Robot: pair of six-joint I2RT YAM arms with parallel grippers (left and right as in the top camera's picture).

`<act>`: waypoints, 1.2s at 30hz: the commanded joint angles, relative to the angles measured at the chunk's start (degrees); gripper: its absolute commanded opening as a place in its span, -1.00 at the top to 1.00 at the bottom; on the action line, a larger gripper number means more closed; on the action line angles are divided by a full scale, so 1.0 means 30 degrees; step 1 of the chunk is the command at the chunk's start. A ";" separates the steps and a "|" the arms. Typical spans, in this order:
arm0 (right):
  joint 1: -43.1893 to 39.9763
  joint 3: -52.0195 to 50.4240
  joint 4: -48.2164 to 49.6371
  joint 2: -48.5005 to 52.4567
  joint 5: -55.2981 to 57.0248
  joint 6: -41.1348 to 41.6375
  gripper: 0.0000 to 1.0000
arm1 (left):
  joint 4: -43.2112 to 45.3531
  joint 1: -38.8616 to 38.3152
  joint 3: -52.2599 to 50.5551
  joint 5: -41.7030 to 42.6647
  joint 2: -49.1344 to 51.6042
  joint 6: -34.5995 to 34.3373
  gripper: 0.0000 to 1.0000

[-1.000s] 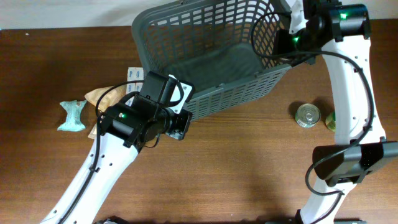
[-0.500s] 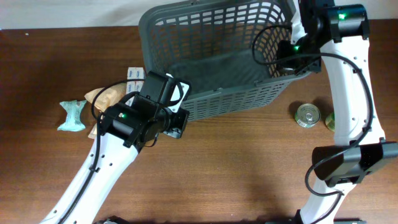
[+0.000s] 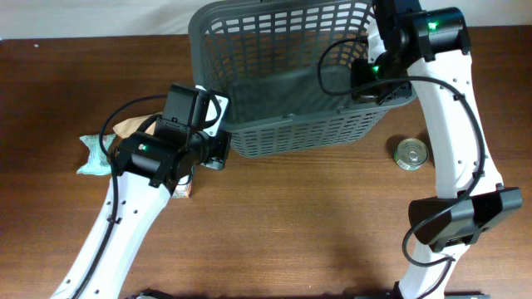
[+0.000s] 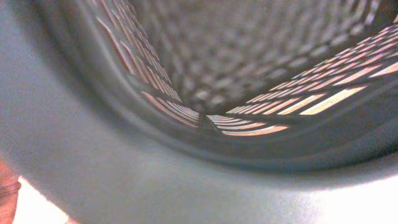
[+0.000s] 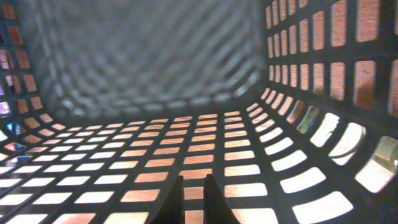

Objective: Pack container
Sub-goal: 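Drag the grey basket with both grippers to reposition it on the table, then release the basket and withdraw the right gripper to the right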

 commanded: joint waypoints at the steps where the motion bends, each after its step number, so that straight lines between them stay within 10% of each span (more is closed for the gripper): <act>1: 0.0058 0.0168 -0.0146 -0.0437 0.0736 0.0051 0.92 | 0.0364 0.0066 -0.0138 0.0430 0.0379 0.0707 0.97; 24: 0.0073 0.0860 0.0321 -0.0605 0.0867 -0.0838 0.92 | 0.1472 0.2193 0.0656 0.1035 0.2047 0.0998 0.94; 31: 0.0073 0.6739 0.0532 -0.1807 0.1319 -0.1348 0.38 | -0.1078 0.3053 0.3337 -0.0991 0.0262 0.0991 -0.10; 36: -0.0087 0.8888 0.0189 -0.4124 0.4226 -0.0532 -0.03 | -0.1931 0.3949 0.4415 -0.1676 -0.1639 0.0991 -0.46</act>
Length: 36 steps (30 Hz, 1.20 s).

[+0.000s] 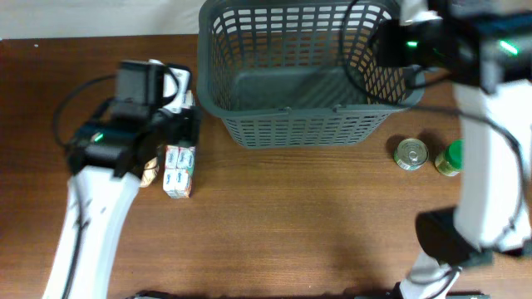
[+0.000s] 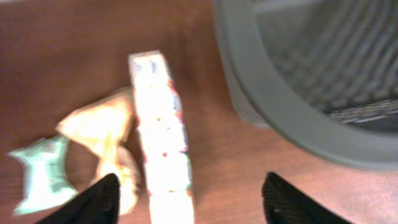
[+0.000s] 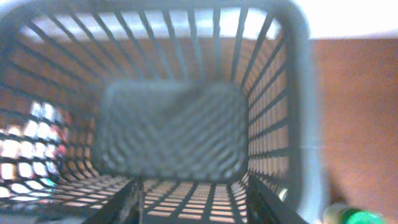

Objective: Pack container
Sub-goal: 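Release the basket and withdraw the right gripper to the right, then grasp the white tissue-pack strip with the left gripper and lift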

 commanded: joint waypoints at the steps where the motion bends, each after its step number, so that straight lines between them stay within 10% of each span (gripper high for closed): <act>1: -0.0240 0.1180 -0.0444 -0.3045 0.4029 0.0903 -0.08 | -0.0350 0.0758 0.0809 -0.0954 -0.1909 0.0146 -0.55; 5: -0.1654 0.1180 -0.0889 -0.5544 0.5464 0.1421 -0.33 | -0.1260 0.1814 0.0801 -0.1035 -0.2907 0.0153 -0.64; 8: -0.3388 0.1180 -0.0998 -0.7096 0.5472 0.1421 -0.96 | -0.1843 0.2528 0.0772 -0.1035 -0.2929 0.0153 -0.64; 36: -0.6834 0.1180 -0.2018 -1.0506 0.7227 0.1399 -0.98 | 0.0313 0.3439 0.0204 0.2186 1.1591 0.3541 -0.55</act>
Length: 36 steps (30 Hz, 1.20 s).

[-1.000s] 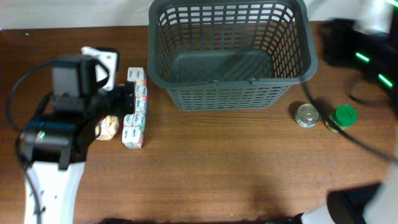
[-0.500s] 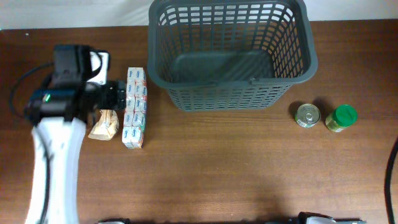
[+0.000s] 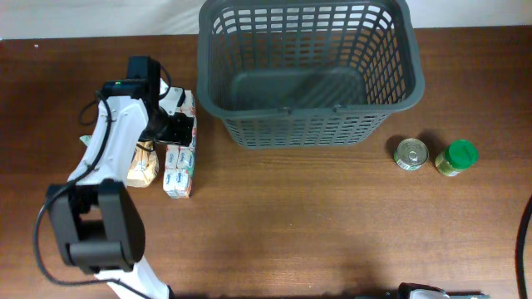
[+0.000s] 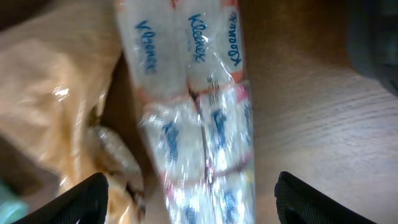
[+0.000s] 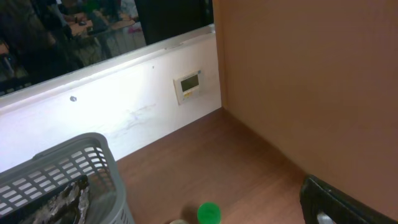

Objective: Pack container
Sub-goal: 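Grasp the white tissue-pack strip with the left gripper and lift, then carry the tissue strip into the basket and open the left gripper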

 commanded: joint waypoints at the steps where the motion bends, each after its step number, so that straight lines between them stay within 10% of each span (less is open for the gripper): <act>1: -0.0189 -0.0007 -0.0117 0.0080 0.0372 0.0219 -0.98 | 0.0226 -0.0160 -0.0080 0.0532 0.1858 0.0597 -0.52; 8: -0.0189 -0.0007 -0.0117 0.0087 0.0372 0.0219 -0.98 | 0.0627 -0.0488 -0.0080 0.0517 0.4350 0.0495 -0.25; 10: -0.0189 -0.0007 -0.0117 0.0087 0.0372 0.0219 -0.98 | 0.0707 -0.0488 -0.0080 0.0517 0.4787 0.0495 0.22; 11: -0.0189 -0.0007 -0.0117 0.0080 0.0364 0.0219 -0.98 | 0.0648 -0.0495 -0.0073 0.0517 0.4779 0.0481 0.97; 27: -0.0189 -0.0007 -0.0117 0.0087 0.0372 0.0219 -0.98 | -0.4932 -0.0175 1.5773 -0.3810 0.1625 0.0634 0.97; 36: -0.0189 -0.0007 -0.0117 0.0087 0.0372 0.0219 -0.98 | -0.3869 -0.6630 2.1536 -0.1122 0.1107 1.4659 0.96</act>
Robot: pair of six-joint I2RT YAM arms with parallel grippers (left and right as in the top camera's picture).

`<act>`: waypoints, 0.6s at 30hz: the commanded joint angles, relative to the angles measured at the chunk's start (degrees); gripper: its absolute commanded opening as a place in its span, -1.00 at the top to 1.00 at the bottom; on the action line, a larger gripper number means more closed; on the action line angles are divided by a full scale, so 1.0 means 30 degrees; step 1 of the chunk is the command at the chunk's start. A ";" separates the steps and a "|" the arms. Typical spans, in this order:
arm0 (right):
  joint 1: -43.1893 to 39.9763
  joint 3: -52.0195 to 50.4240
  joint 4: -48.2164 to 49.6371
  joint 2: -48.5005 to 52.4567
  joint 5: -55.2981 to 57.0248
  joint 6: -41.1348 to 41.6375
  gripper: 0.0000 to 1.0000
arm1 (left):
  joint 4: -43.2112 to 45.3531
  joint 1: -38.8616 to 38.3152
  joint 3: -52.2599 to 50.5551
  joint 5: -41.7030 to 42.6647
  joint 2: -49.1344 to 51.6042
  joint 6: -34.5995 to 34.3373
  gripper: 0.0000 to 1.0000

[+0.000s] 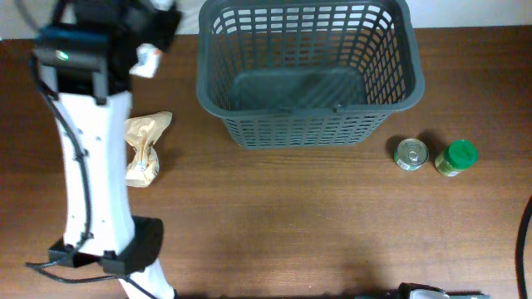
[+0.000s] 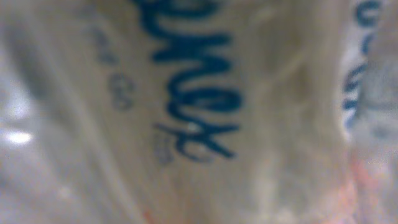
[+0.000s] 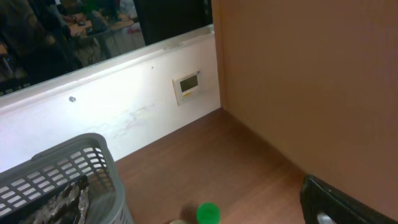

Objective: Pack container
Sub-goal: 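Carry the tissue strip into the basket and open the left gripper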

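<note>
The grey mesh basket [image 1: 307,75] stands at the back middle of the table. My left gripper [image 1: 143,40] is raised high beside the basket's left rim, shut on the Kleenex tissue pack [image 1: 150,60]. That pack [image 2: 199,112] fills the left wrist view as a blur of wrap and blue lettering, hiding the fingers. My right arm is outside the overhead view. One dark finger [image 3: 323,202] of the right gripper shows at the far right of its wrist view, with nothing held.
A tan paper bag [image 1: 143,149] lies on the table under the left arm. A tin can [image 1: 411,154] and a green-lidded jar [image 1: 455,158] stand to the right of the basket. The right wrist view looks over the basket corner [image 3: 93,168] towards a wall.
My left gripper was open, low around the tissue pack on the table. It is now shut on the pack and raised up beside the basket's left rim. The right arm has not moved.
First both grippers were at the tilted basket, the left at its left rim, the right inside. Then the basket stood level and the left gripper hung open over the tissue pack. Then it was down at the pack, the right arm withdrawn. Now the pack is lifted.
</note>
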 commanded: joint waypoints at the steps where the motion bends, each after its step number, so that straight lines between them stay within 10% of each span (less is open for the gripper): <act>1: -0.0175 -0.0007 -0.0109 0.0087 0.0313 0.0211 -0.98 | 0.0765 -0.3410 0.0051 0.1042 0.0845 0.8553 0.96; 18: -0.0175 -0.0007 -0.0109 0.0087 0.0313 0.0211 -0.98 | 0.6091 -0.7264 0.0029 -0.4699 1.0207 1.1825 0.96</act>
